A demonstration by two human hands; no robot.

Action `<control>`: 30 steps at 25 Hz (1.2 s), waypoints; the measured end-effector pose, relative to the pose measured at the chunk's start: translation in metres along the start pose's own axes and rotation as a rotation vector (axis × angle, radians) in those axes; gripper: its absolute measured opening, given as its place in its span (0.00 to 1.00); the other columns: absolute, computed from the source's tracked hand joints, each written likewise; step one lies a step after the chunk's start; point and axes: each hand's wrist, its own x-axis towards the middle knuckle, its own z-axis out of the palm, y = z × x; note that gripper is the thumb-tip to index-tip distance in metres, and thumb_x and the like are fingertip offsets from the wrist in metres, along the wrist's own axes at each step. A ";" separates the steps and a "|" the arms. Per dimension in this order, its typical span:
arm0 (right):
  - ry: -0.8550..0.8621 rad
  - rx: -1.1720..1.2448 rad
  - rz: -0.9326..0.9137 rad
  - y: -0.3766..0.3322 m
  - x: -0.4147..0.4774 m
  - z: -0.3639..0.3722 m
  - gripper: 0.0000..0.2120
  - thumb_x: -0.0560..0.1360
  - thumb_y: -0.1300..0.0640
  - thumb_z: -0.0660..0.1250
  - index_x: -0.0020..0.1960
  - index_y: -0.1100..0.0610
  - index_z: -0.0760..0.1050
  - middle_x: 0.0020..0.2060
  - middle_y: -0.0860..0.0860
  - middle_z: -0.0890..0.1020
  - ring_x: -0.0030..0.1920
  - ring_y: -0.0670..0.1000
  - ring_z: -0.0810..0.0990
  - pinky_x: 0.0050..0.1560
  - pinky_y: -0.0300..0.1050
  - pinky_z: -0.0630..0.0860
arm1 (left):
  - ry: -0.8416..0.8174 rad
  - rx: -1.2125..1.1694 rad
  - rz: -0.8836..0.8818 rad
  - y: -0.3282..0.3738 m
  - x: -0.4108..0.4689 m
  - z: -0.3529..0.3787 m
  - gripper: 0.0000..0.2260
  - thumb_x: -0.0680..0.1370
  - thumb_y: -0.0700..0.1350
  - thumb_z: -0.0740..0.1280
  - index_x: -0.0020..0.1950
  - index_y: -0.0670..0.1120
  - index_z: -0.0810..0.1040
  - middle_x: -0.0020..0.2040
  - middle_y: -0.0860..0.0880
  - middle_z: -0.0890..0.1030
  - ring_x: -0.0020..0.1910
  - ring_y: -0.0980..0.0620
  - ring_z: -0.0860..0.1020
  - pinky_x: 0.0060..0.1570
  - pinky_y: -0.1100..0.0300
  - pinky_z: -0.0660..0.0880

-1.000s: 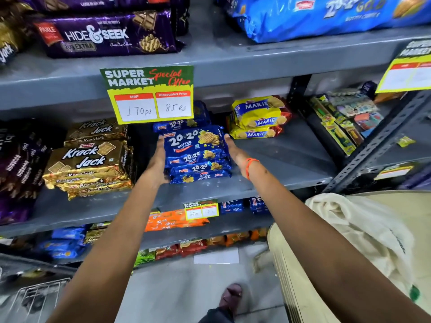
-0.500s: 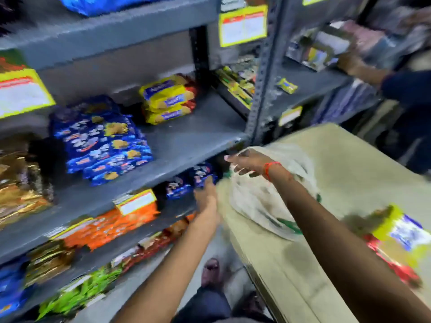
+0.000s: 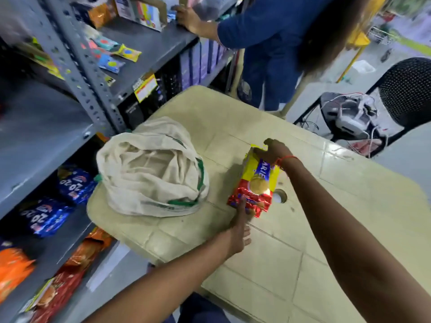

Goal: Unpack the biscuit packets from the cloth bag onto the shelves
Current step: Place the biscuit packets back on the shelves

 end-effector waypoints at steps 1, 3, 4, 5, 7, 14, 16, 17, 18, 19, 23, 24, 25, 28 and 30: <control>-0.038 0.018 0.000 0.012 0.008 0.000 0.30 0.75 0.41 0.61 0.66 0.64 0.70 0.64 0.62 0.76 0.61 0.61 0.76 0.59 0.51 0.73 | 0.004 -0.028 0.007 -0.001 0.007 0.005 0.46 0.62 0.77 0.58 0.70 0.48 0.69 0.71 0.45 0.71 0.75 0.47 0.63 0.74 0.52 0.61; -0.165 0.077 0.014 0.029 0.023 0.006 0.26 0.77 0.42 0.59 0.62 0.63 0.72 0.58 0.61 0.80 0.51 0.58 0.78 0.51 0.48 0.74 | 0.027 -0.140 0.005 0.004 0.018 0.012 0.47 0.62 0.79 0.57 0.74 0.51 0.64 0.76 0.49 0.66 0.77 0.49 0.60 0.76 0.52 0.56; -0.217 0.119 0.023 0.035 0.029 0.009 0.25 0.77 0.42 0.58 0.58 0.63 0.73 0.53 0.60 0.81 0.46 0.56 0.78 0.49 0.48 0.74 | 0.041 -0.172 0.013 0.009 0.021 0.015 0.48 0.63 0.78 0.57 0.75 0.52 0.61 0.76 0.50 0.65 0.77 0.50 0.60 0.76 0.52 0.56; -0.253 0.160 0.031 0.039 0.033 0.012 0.24 0.77 0.41 0.57 0.54 0.62 0.74 0.48 0.58 0.81 0.44 0.55 0.77 0.48 0.49 0.74 | 0.051 -0.174 0.044 0.013 0.025 0.017 0.49 0.61 0.79 0.58 0.76 0.52 0.60 0.76 0.50 0.66 0.76 0.49 0.63 0.75 0.51 0.58; -0.298 0.241 0.044 0.042 0.038 0.013 0.22 0.76 0.40 0.58 0.50 0.60 0.74 0.42 0.56 0.81 0.39 0.54 0.78 0.47 0.49 0.76 | 0.092 -0.115 0.134 0.018 0.026 0.016 0.58 0.49 0.81 0.61 0.74 0.52 0.64 0.72 0.48 0.72 0.70 0.48 0.71 0.68 0.51 0.68; -0.404 0.439 0.182 0.048 0.014 0.023 0.20 0.74 0.38 0.59 0.46 0.54 0.73 0.44 0.54 0.80 0.43 0.55 0.79 0.54 0.53 0.78 | 0.007 -0.096 0.201 0.019 0.018 -0.017 0.37 0.62 0.72 0.65 0.63 0.51 0.75 0.52 0.47 0.82 0.48 0.50 0.80 0.47 0.58 0.77; -0.421 0.508 0.188 0.037 0.006 0.016 0.18 0.76 0.43 0.60 0.57 0.56 0.72 0.54 0.56 0.78 0.54 0.58 0.78 0.59 0.57 0.76 | 0.017 -0.087 0.236 0.030 0.005 -0.029 0.33 0.64 0.71 0.67 0.61 0.52 0.75 0.54 0.47 0.82 0.50 0.50 0.80 0.50 0.56 0.78; -0.421 0.520 0.162 0.026 0.005 0.009 0.19 0.77 0.49 0.62 0.65 0.57 0.68 0.61 0.56 0.75 0.62 0.59 0.74 0.60 0.59 0.75 | 0.039 -0.085 0.274 0.040 -0.005 -0.036 0.32 0.64 0.70 0.68 0.61 0.52 0.75 0.53 0.48 0.82 0.51 0.50 0.80 0.52 0.54 0.79; -0.422 0.531 0.126 0.012 0.004 0.000 0.22 0.78 0.54 0.63 0.70 0.57 0.64 0.67 0.56 0.70 0.67 0.60 0.70 0.60 0.59 0.75 | 0.075 -0.079 0.315 0.052 -0.018 -0.046 0.33 0.61 0.71 0.69 0.59 0.52 0.76 0.52 0.48 0.83 0.51 0.50 0.81 0.51 0.53 0.80; -0.425 0.547 0.108 -0.007 0.001 -0.010 0.24 0.77 0.53 0.64 0.71 0.56 0.62 0.69 0.55 0.69 0.68 0.59 0.68 0.57 0.59 0.76 | 0.123 -0.066 0.345 0.064 -0.033 -0.057 0.36 0.56 0.73 0.70 0.55 0.52 0.77 0.49 0.49 0.83 0.49 0.50 0.82 0.48 0.54 0.80; -0.513 0.562 0.020 -0.112 -0.015 -0.032 0.41 0.62 0.28 0.66 0.68 0.49 0.66 0.60 0.49 0.71 0.63 0.57 0.71 0.51 0.58 0.75 | 0.252 -0.062 0.444 0.108 -0.099 -0.124 0.46 0.45 0.77 0.69 0.55 0.50 0.78 0.51 0.45 0.83 0.52 0.45 0.82 0.50 0.49 0.81; -0.521 0.554 -0.036 -0.138 -0.017 -0.028 0.42 0.61 0.29 0.67 0.68 0.50 0.67 0.60 0.49 0.72 0.64 0.58 0.71 0.52 0.58 0.76 | 0.294 -0.063 0.478 0.115 -0.116 -0.143 0.46 0.46 0.77 0.69 0.56 0.51 0.77 0.52 0.46 0.83 0.53 0.46 0.82 0.50 0.51 0.81; -0.520 0.563 -0.103 -0.167 -0.020 -0.025 0.41 0.62 0.32 0.70 0.68 0.52 0.68 0.61 0.50 0.73 0.63 0.58 0.73 0.53 0.59 0.77 | 0.332 -0.074 0.516 0.121 -0.133 -0.163 0.45 0.47 0.77 0.68 0.57 0.52 0.77 0.51 0.47 0.83 0.52 0.48 0.81 0.48 0.53 0.80; -0.533 0.664 -0.199 -0.249 -0.029 0.000 0.51 0.45 0.31 0.76 0.62 0.56 0.73 0.59 0.54 0.79 0.58 0.57 0.79 0.50 0.53 0.81 | 0.395 -0.149 0.600 0.130 -0.179 -0.229 0.46 0.50 0.77 0.66 0.62 0.53 0.77 0.54 0.47 0.83 0.55 0.48 0.81 0.53 0.49 0.79; -0.586 0.622 -0.268 -0.313 -0.048 0.013 0.53 0.45 0.28 0.74 0.63 0.56 0.73 0.59 0.56 0.79 0.57 0.59 0.79 0.51 0.54 0.80 | 0.450 -0.203 0.636 0.135 -0.204 -0.270 0.41 0.58 0.76 0.65 0.63 0.53 0.76 0.55 0.47 0.83 0.55 0.47 0.81 0.55 0.47 0.78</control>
